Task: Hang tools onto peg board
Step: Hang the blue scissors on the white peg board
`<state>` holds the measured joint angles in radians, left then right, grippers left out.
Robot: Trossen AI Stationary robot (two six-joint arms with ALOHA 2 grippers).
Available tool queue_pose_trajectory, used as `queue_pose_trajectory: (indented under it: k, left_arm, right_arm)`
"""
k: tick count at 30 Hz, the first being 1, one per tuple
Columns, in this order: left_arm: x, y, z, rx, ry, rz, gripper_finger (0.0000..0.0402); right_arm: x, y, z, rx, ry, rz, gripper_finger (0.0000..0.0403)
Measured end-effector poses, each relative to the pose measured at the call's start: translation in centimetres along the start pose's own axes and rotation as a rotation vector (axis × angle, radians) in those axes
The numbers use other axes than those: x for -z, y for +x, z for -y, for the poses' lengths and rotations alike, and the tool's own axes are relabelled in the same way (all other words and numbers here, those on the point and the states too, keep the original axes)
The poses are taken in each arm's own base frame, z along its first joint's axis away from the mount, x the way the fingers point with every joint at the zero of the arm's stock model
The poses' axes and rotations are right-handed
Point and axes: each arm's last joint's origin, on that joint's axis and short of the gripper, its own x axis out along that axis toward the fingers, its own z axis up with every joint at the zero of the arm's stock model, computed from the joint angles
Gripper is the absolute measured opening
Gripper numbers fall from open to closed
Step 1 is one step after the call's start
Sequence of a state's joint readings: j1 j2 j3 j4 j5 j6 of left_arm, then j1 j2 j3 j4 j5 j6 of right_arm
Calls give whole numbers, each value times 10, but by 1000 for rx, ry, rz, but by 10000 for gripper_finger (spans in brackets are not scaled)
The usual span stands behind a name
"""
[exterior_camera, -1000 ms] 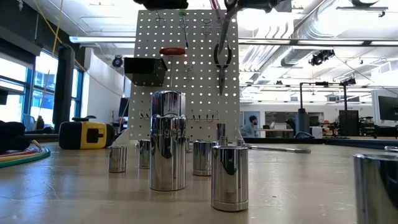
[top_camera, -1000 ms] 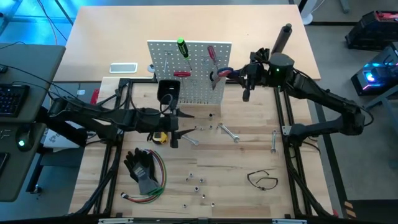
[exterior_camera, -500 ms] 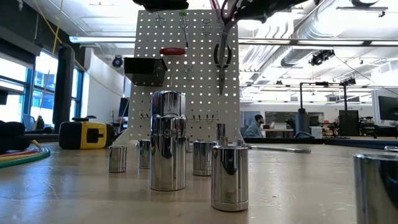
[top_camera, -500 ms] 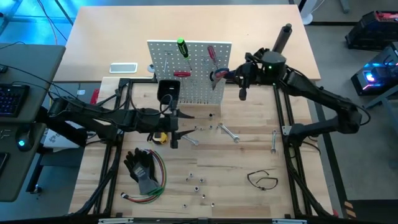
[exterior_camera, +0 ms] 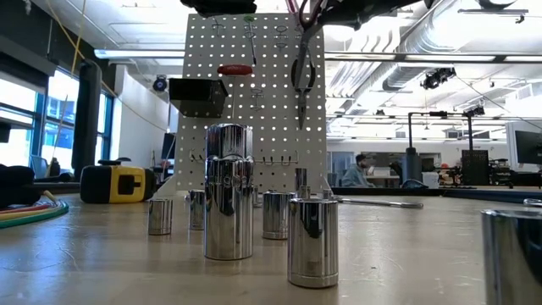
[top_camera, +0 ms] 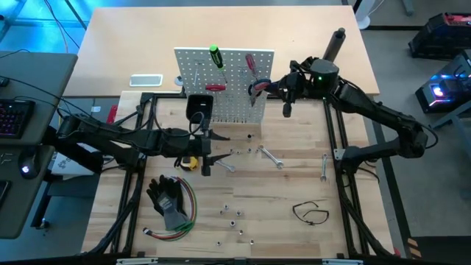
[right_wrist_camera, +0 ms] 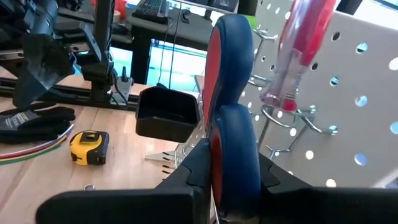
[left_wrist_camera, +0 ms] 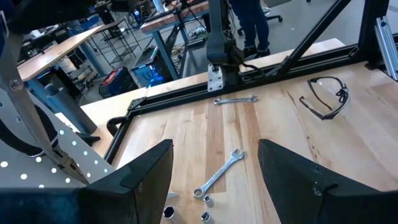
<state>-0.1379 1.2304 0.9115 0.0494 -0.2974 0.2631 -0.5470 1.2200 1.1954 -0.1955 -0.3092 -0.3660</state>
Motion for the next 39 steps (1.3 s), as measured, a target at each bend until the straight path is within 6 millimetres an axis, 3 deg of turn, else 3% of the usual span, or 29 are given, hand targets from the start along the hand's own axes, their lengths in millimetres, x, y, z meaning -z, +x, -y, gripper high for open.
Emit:
queue_pose_trajectory:
  k: [25, 39]
  left_arm:
    - [3, 0, 1, 7, 9, -29, 229]
    - [3, 0, -1, 2, 9, -34, 229]
  right_arm:
    - [9, -16, 30, -8, 75, 35, 33]
    - [28, 9, 39, -52, 110, -23, 33]
